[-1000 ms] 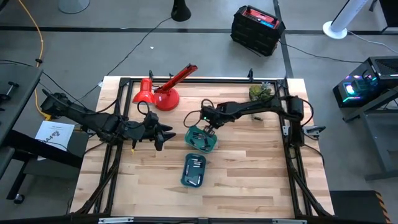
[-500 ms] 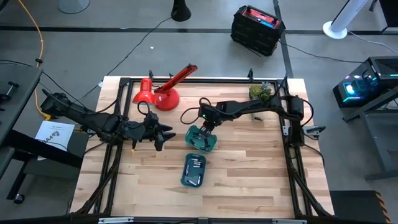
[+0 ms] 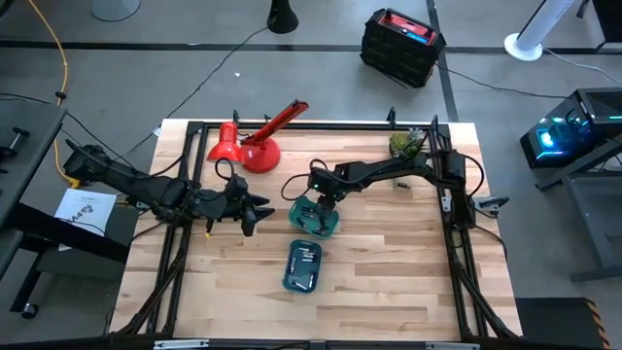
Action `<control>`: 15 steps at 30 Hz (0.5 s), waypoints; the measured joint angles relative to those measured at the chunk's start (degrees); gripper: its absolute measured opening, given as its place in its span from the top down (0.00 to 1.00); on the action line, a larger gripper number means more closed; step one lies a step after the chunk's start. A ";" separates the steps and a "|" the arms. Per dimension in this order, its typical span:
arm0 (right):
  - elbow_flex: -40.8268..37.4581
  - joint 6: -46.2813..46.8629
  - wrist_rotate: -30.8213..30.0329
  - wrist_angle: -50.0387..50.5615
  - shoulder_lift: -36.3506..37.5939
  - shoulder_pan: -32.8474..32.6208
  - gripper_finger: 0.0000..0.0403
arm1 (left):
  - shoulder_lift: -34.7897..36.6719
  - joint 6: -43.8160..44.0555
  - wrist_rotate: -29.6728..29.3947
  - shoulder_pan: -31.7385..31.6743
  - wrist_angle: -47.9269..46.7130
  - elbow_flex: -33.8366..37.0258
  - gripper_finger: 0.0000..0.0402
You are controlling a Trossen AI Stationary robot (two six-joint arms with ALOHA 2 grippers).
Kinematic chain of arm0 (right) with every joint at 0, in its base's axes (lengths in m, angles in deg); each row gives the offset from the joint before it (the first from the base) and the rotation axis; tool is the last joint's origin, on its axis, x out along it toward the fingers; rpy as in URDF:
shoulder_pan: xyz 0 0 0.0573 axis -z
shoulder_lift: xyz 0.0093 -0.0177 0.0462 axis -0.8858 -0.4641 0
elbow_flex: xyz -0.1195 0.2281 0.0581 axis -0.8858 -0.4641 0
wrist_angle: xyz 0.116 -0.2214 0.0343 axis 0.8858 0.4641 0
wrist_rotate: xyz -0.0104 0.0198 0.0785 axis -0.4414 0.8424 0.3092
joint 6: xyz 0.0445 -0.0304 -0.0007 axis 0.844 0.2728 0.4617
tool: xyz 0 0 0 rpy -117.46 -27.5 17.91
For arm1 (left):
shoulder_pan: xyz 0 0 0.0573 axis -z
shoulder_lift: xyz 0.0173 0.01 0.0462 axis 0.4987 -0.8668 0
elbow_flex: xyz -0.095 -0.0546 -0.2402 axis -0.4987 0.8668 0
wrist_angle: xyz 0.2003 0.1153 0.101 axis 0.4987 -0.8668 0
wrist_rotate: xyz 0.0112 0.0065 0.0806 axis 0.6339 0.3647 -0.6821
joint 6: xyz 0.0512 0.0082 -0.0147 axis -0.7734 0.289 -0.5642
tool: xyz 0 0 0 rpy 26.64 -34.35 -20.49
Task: Sort batteries
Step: Put the black battery into the light blue bin
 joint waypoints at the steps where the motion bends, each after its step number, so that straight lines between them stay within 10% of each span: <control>1: 0.00 -0.26 0.26 0.05 0.00 0.09 0.57 | 0.00 0.01 0.00 0.01 0.01 0.00 0.51; 8: -0.44 -4.22 -0.52 6.16 3.43 0.27 0.95 | 0.00 -1.39 0.02 0.01 0.54 0.00 0.51; 15: -0.24 -1.12 -5.23 5.70 15.89 -1.44 0.98 | 0.02 -2.91 -0.02 -0.12 0.77 0.00 0.51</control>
